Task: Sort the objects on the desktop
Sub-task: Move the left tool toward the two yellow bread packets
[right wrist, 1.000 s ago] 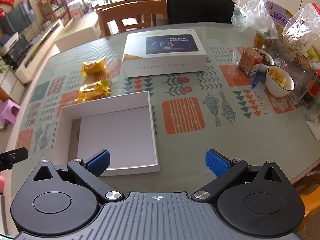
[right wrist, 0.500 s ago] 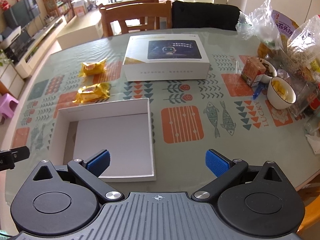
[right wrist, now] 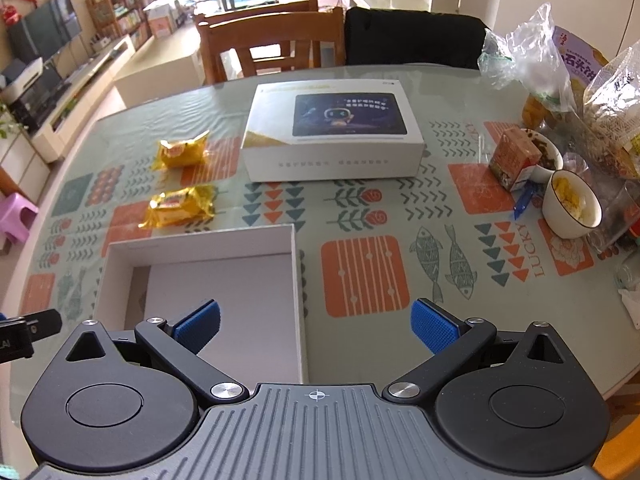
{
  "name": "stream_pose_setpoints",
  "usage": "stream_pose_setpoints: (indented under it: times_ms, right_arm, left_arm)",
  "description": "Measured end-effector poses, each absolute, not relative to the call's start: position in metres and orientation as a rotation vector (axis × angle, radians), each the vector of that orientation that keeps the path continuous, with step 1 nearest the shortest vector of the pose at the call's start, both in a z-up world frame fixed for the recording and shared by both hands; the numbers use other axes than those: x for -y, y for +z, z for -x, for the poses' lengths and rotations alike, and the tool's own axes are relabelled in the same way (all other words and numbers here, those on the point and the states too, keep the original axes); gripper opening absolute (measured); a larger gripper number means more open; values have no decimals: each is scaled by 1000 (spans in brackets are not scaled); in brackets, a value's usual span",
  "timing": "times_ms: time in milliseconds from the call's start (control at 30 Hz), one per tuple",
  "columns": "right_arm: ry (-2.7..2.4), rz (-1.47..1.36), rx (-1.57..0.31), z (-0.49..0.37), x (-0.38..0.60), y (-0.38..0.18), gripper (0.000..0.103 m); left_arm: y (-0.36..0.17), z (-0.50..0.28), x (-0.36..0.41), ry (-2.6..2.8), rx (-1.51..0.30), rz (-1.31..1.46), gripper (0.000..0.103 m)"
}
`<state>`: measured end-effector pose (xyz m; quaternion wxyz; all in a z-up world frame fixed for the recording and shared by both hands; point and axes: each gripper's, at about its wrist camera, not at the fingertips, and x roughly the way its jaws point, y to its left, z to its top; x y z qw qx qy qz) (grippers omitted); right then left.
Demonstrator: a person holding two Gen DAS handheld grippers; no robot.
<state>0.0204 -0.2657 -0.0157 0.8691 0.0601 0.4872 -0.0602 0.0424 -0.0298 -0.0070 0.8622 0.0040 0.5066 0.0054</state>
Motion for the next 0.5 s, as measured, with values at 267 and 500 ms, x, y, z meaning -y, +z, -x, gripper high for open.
stream_pose_setpoints:
  times_ms: [267,500]
  right_arm:
    - [-86,-111,-1036,-43,276,-22,103]
    - [-51,-93,-1051,-69,287,-26,103]
  left_arm:
    - [-8,-61,35,57,-1075,12,103]
    - [-10,-77,45,112,-1074,25,103]
